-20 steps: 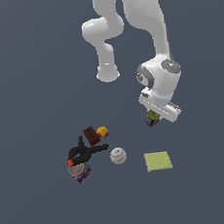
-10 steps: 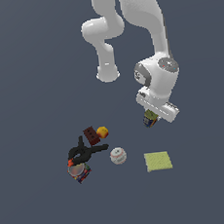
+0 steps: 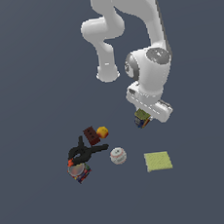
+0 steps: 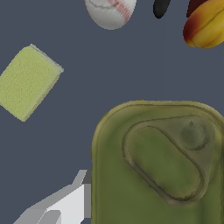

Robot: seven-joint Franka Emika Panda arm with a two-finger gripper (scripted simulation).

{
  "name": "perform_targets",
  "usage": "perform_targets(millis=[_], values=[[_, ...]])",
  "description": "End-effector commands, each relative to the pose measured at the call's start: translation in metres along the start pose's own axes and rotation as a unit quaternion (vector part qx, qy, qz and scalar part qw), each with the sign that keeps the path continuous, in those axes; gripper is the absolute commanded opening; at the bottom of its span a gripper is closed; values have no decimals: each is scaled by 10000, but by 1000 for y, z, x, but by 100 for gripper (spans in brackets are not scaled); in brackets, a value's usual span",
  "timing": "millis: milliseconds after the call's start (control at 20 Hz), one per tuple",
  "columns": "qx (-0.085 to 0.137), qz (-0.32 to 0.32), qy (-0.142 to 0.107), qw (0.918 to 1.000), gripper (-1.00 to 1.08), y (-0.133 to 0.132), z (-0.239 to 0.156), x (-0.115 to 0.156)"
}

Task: Pick up a designated object from a clutter of objects.

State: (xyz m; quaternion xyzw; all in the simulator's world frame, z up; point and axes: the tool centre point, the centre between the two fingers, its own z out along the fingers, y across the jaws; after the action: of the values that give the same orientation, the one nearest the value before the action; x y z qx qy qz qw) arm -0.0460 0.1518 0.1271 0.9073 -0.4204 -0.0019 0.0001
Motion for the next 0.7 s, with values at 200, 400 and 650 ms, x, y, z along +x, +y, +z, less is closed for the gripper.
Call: perform_targets(millis=[200, 400, 650], values=[[24, -2, -2, 10000, -100, 11, -54, 61], [25, -2, -4, 10000, -100, 19, -88, 100], [22, 0, 1, 10000, -100, 28, -130, 149]])
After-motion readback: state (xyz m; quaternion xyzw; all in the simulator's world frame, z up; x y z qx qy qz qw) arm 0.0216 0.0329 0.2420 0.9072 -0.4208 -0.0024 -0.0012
